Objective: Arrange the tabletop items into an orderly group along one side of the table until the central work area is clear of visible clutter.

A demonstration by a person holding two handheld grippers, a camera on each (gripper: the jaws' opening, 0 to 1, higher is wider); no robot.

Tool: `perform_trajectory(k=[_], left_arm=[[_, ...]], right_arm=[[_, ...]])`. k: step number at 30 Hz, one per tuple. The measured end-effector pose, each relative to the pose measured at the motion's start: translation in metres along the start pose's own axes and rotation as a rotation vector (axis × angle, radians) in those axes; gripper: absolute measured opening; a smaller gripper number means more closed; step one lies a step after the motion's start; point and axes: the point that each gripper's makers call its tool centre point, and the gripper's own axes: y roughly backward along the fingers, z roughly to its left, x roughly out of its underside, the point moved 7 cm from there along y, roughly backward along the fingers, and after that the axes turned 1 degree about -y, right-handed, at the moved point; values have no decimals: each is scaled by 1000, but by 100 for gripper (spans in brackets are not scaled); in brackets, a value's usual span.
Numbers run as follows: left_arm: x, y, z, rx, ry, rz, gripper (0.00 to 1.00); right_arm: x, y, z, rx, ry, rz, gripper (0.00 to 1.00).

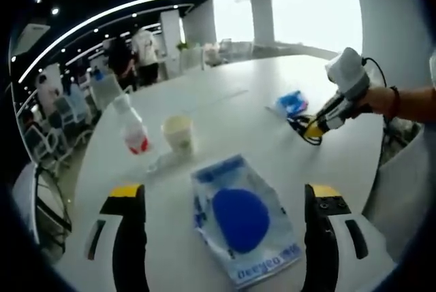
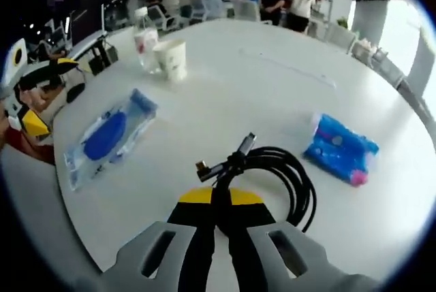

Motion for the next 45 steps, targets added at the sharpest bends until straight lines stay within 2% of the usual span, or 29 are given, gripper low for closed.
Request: perform_trajectory(k=[5, 14, 17, 28, 30, 35, 39, 45], left_arm=[[-3, 2, 1, 9, 21, -26, 93], [-2, 2, 1, 5, 12, -18, 91], [-2, 3, 2, 2, 15, -17, 91], [-1, 3, 2, 1, 11, -8, 91], [-1, 3, 2, 1, 10, -11, 91], [-2, 2, 1, 5, 3, -7, 91], [-3, 2, 0, 9, 1, -13, 92], [-3, 2, 0, 14, -13, -9, 95]], right_arm=[[1, -6, 2, 0, 3, 21, 5], [12, -13, 7, -25, -9, 55, 6], [15, -16, 8, -21, -10, 53, 6], [11, -13, 8, -21, -19, 42, 9], [7, -10, 8, -24, -32, 29, 14], [-2, -1, 6, 8, -58, -16, 34], [-7, 3, 10, -10, -83, -21, 42], [-11, 9, 24, -42, -94, -36, 62]])
